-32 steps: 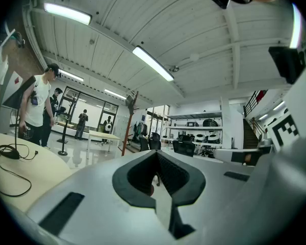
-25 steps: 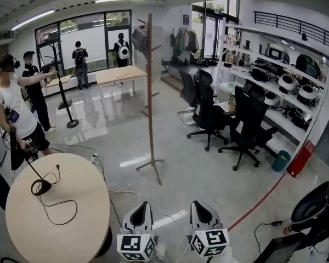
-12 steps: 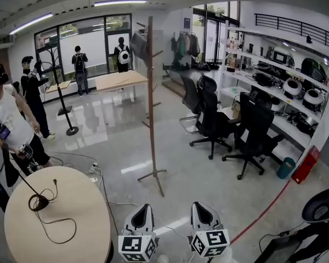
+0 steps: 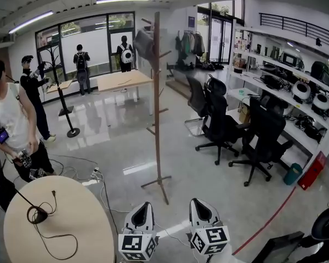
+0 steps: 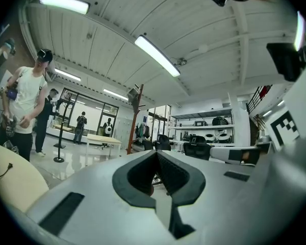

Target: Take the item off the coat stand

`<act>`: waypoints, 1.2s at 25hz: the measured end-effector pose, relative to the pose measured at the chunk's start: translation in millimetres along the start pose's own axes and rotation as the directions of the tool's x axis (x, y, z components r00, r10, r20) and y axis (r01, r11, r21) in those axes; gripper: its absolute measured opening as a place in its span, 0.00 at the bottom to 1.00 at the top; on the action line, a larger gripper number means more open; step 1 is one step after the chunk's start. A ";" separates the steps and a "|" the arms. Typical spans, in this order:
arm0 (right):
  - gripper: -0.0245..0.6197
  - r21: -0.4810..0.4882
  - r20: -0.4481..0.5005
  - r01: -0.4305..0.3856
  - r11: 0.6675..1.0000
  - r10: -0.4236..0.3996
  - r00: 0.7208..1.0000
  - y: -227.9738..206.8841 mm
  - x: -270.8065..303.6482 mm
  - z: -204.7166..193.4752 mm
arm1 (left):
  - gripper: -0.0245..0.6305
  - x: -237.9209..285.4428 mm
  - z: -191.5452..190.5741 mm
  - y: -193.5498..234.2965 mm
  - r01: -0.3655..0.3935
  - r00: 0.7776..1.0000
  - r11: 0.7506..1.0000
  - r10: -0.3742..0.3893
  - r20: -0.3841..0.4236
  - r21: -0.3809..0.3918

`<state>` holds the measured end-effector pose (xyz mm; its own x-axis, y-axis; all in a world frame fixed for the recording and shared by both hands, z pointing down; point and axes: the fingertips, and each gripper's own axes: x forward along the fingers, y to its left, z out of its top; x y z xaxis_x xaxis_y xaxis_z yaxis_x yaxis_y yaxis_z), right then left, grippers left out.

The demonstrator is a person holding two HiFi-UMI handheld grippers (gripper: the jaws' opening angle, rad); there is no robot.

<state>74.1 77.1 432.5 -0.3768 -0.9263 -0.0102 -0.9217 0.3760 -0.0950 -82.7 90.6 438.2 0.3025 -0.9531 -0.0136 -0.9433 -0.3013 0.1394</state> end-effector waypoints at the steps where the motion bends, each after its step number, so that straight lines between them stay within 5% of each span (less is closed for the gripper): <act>1: 0.05 -0.002 0.000 0.001 1.000 -0.001 1.000 0.0 6.0 -0.3 | 0.04 5.5 0.9 4.9 -0.002 1.000 1.000 0.002 0.003 0.000; 30: 0.05 -0.003 -0.021 -0.037 0.999 0.037 0.999 -56.7 147.0 1.5 | 0.04 138.4 -8.4 45.5 -0.041 0.999 0.999 0.040 -0.028 -0.010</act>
<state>71.1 -80.4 434.9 -0.4128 -0.9108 0.0076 -0.9073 0.4105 -0.0916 -82.6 -54.8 451.0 0.2679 -0.9632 0.0202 -0.9534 -0.2621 0.1497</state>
